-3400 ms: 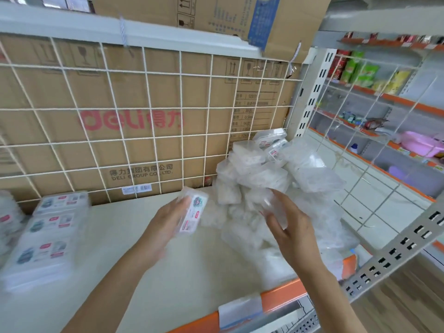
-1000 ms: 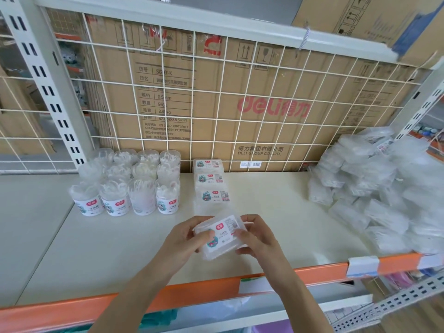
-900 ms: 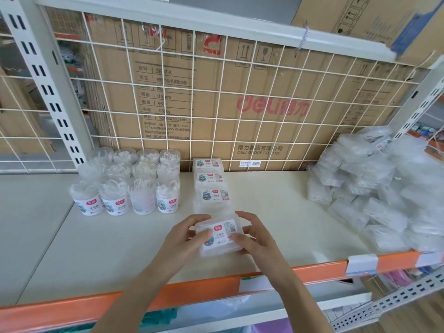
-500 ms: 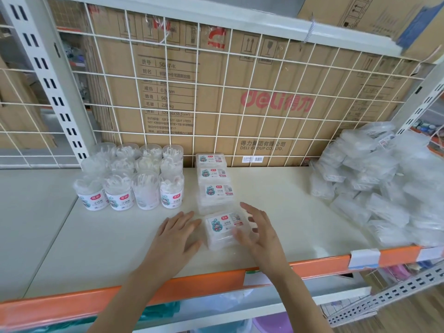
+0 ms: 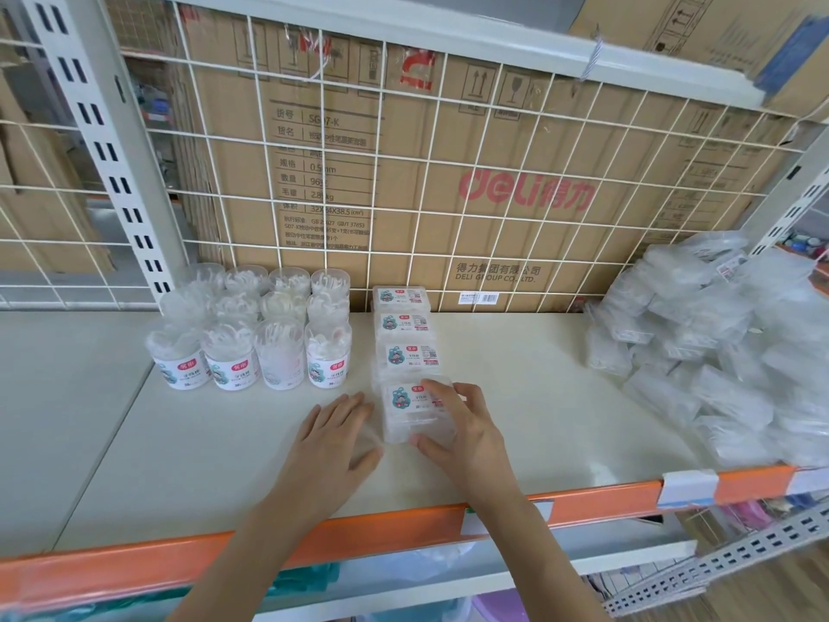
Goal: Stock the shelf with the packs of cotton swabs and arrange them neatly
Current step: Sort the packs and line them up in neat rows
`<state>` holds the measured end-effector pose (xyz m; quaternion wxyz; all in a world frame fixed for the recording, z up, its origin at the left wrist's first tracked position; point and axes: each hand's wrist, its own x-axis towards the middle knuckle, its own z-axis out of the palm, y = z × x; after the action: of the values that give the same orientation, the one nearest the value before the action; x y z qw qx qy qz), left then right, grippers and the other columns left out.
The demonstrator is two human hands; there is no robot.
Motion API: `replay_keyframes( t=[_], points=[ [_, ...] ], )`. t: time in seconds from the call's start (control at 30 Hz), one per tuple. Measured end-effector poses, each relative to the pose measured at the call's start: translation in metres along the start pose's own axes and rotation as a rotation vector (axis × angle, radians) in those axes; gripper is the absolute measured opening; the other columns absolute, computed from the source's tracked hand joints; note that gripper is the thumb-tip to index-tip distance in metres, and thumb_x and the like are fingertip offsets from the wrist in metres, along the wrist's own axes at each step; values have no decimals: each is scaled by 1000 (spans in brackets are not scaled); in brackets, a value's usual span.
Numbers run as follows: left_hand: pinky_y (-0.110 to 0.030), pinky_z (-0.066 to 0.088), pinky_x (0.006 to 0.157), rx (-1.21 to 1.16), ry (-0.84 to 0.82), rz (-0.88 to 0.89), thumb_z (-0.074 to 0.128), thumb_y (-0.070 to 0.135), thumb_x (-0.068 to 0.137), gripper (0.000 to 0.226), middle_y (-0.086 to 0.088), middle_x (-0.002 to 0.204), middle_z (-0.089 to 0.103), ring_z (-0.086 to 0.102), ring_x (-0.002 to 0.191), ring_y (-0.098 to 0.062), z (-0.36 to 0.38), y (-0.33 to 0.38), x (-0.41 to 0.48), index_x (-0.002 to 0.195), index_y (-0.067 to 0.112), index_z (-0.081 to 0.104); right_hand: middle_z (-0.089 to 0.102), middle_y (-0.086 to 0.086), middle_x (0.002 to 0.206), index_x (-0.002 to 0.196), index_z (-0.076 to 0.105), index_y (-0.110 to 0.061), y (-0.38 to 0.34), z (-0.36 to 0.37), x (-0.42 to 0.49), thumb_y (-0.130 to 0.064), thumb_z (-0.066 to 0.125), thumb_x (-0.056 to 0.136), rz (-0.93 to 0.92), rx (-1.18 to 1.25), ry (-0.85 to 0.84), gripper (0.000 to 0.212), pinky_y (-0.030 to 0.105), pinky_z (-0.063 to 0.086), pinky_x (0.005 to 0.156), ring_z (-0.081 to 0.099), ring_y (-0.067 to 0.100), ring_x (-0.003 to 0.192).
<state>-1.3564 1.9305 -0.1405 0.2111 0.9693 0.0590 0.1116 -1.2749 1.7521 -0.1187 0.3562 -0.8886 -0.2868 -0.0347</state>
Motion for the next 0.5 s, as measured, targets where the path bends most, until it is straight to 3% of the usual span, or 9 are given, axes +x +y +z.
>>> replay_keyframes(
  t=[0.2,0.3,0.4,0.5],
  points=[
    [-20,-6,110,-20,-6,-2,7,66,68,93,5,152,27,20,142,-11,-3,2,0,144,18,32,39,-1,132,136,43,-32,1,-1,-3,-46,65,72,-14,15,-22,69,34,54,83,56,17,106],
    [-28,13,113,-88,30,-29,17,61,72,86,-1,148,36,31,138,-19,-6,2,-1,141,14,39,36,-8,137,140,34,-37,0,-8,-8,-69,46,74,-7,42,-3,75,31,52,84,52,11,111],
    [-37,32,105,-103,116,13,31,49,81,67,-7,139,49,45,128,-26,-8,1,-1,135,13,46,43,-8,134,139,39,-31,5,-20,-15,-69,38,79,-3,43,72,71,32,50,88,51,11,115],
    [-30,32,102,-124,194,74,38,40,86,50,-8,134,53,43,122,-20,-9,4,-1,132,20,40,52,-4,128,135,47,-23,15,-36,-24,-62,40,84,-9,-26,150,65,37,48,89,54,16,113]
  ],
)
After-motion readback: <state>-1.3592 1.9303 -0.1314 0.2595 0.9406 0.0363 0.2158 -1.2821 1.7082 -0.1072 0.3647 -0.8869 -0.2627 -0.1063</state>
